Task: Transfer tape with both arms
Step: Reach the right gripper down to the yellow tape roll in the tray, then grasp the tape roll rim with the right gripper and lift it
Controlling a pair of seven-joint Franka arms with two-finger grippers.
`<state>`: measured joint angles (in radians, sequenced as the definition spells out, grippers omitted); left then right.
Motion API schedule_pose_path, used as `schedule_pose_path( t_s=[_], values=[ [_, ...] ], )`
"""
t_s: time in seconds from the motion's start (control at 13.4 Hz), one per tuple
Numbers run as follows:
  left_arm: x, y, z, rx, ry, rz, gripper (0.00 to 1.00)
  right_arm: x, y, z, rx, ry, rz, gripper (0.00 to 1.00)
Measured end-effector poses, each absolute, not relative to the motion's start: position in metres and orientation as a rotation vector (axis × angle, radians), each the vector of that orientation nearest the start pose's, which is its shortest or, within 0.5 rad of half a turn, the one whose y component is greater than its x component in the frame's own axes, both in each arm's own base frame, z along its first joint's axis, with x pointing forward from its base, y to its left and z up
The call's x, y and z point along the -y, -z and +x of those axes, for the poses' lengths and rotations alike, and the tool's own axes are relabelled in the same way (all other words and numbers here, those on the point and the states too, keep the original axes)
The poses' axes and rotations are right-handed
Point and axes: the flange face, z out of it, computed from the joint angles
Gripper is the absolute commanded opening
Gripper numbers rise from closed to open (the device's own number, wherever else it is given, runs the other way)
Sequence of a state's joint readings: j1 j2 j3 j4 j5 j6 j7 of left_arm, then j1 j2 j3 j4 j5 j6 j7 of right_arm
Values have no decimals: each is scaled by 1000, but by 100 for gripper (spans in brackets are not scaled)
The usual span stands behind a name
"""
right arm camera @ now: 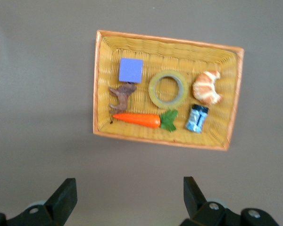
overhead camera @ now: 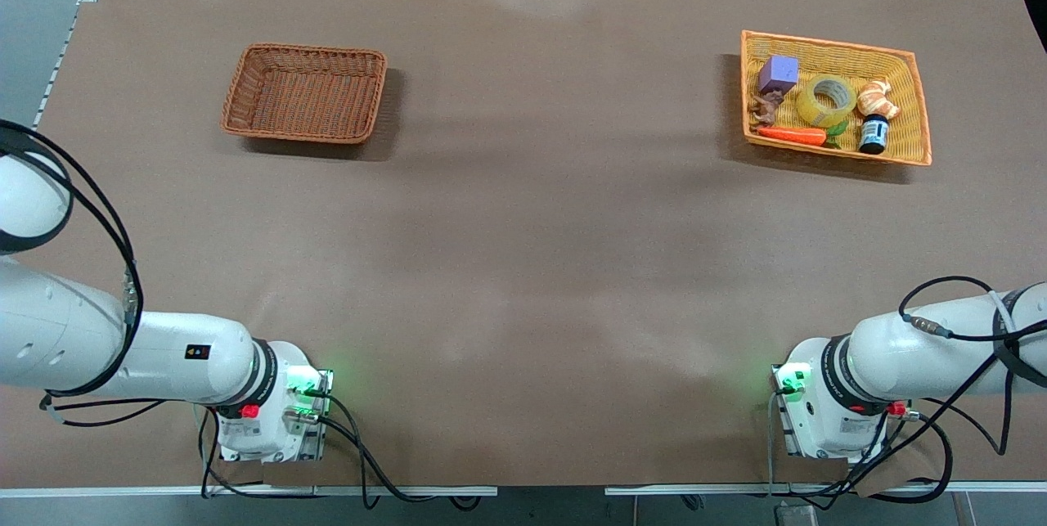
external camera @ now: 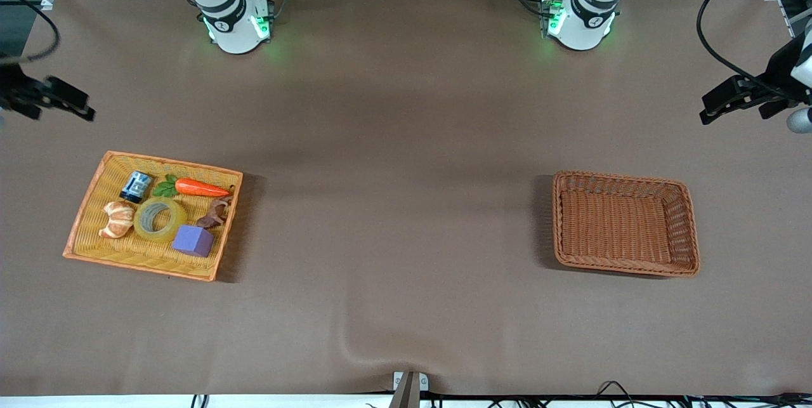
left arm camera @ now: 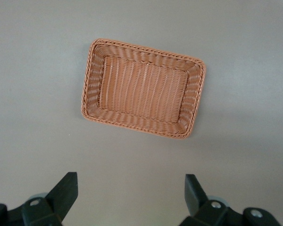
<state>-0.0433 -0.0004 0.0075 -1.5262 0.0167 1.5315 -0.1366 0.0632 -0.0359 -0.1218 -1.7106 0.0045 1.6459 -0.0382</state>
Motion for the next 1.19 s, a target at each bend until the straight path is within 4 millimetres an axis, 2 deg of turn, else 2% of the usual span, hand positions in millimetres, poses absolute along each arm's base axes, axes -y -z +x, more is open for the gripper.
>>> schedule_pose_path(
  t_s=[0.15, 0.22, 0.37, 0.52, 0.89, 1.19],
  values=[
    [18, -640, 550, 159, 4, -3121, 100, 19, -544, 555, 96, -28, -3132, 100],
    [18, -638, 550, 157, 0, -3121, 100, 14, -522, 558, 214, -39, -3127, 100],
    [19, -636, 550, 155, -7, -3121, 100, 15, -479, 566, 466, -72, -3104, 100],
    [19, -634, 550, 155, -12, -3120, 100, 20, -434, 577, 574, -67, -3106, 100],
    [19, -631, 550, 154, -22, -3120, 100, 33, -323, 582, 602, -116, -3120, 100],
    [20, -628, 550, 153, -32, -3119, 100, 63, -247, 588, 543, -144, -3142, 87]
  ],
)
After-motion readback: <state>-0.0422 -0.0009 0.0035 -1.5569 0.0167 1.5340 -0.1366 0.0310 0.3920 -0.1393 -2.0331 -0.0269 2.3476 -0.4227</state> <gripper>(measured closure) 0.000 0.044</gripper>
